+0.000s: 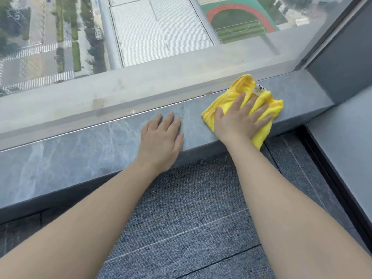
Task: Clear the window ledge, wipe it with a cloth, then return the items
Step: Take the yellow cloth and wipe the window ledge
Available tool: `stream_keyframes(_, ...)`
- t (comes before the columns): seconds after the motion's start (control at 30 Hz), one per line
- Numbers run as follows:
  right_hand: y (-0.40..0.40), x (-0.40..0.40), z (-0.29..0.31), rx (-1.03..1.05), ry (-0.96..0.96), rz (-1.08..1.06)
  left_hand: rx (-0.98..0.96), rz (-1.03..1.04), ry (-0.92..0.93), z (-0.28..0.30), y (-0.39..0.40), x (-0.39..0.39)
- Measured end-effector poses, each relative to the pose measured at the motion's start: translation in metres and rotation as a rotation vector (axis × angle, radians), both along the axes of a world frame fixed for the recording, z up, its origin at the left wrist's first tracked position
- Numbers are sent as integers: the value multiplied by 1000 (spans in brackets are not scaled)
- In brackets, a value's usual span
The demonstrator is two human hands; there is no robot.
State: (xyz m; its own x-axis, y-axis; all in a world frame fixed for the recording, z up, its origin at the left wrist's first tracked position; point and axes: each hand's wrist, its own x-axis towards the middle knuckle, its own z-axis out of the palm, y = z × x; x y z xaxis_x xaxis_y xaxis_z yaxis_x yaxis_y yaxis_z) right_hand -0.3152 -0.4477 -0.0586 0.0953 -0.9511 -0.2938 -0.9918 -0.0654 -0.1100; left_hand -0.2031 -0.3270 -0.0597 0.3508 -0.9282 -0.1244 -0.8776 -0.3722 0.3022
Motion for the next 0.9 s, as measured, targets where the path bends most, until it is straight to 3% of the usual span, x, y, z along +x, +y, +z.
stream_keyframes(0.13,-1,24,1,29,-16,13,-89,38,84,3,1,5)
stream_keyframes(0.33,25,17,-3,-113,-112,509,-133,78,102,7,-1,11)
stream_keyframes(0.47,14,-16,-1,-71,-136,736,-130,35,91,7,-14,1)
stream_keyframes(0.6,6,-43,-2,-68,-139,644,-116,-36,98,7,-27,-18)
stream_keyframes(0.9,-57,-85,-3,-41,-39,147,-90,-104,99,-3,-49,-41)
